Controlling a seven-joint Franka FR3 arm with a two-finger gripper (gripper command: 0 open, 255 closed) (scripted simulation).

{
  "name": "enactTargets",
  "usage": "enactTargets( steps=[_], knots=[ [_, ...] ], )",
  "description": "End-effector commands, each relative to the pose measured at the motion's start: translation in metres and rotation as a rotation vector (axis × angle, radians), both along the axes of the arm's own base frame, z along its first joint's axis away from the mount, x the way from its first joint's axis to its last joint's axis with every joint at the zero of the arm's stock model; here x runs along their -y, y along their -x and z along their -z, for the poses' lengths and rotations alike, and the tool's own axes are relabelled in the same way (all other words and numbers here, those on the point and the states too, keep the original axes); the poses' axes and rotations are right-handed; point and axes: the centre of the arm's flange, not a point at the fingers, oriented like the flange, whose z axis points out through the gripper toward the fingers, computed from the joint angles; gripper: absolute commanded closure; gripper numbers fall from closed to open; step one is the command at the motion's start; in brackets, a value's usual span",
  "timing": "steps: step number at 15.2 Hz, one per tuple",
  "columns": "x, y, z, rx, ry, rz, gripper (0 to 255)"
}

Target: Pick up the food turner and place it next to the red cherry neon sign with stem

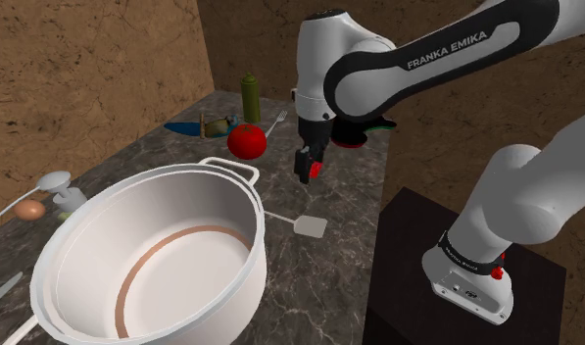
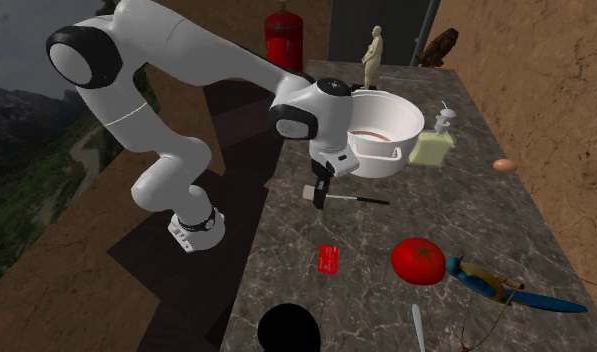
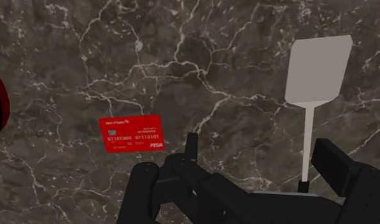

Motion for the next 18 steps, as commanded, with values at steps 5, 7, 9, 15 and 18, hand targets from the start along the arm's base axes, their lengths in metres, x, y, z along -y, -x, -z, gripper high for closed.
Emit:
enactTargets(
  steps=[5, 7, 9, 15, 18],
  knots=[
    [-0.064, -0.018, 0.033, 0.034, -0.017, -0.062, 0],
    [-0.086, -0.024, 0.044, 0.044, -0.022, -0.082, 0],
    [-0.107, -0.029, 0.054, 0.054, -0.027, -0.102, 0],
    [-0.108, -0.031, 0.085, 0.054, -0.027, -0.102, 0],
    [-0.108, -0.031, 0.094, 0.054, -0.027, -0.102, 0]
  ],
)
